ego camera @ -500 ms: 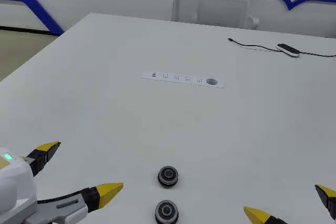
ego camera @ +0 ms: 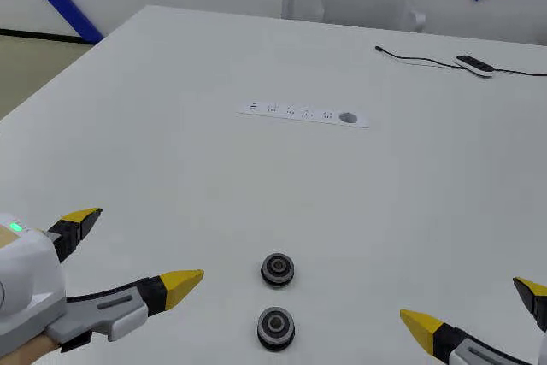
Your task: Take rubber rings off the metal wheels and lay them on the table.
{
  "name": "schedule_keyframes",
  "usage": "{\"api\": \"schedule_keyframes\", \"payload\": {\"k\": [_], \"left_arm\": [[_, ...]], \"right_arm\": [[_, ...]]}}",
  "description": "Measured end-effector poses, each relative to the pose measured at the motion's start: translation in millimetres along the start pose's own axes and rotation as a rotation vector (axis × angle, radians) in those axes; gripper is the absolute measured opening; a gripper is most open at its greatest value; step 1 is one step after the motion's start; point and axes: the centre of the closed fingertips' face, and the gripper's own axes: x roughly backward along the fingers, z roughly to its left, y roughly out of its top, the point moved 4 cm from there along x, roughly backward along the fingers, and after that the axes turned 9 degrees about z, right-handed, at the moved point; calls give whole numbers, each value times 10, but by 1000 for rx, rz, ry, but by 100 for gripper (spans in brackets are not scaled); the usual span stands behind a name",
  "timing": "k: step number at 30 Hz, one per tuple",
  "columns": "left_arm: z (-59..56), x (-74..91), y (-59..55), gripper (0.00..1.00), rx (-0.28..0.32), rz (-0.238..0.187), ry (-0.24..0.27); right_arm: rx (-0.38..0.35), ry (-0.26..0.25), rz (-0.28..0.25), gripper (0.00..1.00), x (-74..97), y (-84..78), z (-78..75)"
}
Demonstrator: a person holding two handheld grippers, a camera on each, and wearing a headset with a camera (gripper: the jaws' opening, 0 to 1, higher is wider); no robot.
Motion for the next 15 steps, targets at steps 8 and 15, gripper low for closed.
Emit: {"api": "schedule_keyframes", "payload": {"k": [8, 15], "left_arm": [[1, -6, 4, 98, 4, -7, -1], [-7, -11, -34, 97, 7, -2, -5]], "right_arm": [[3, 5, 4, 89, -8, 11, 15], [10, 10, 7, 89, -12, 37, 27]]}}
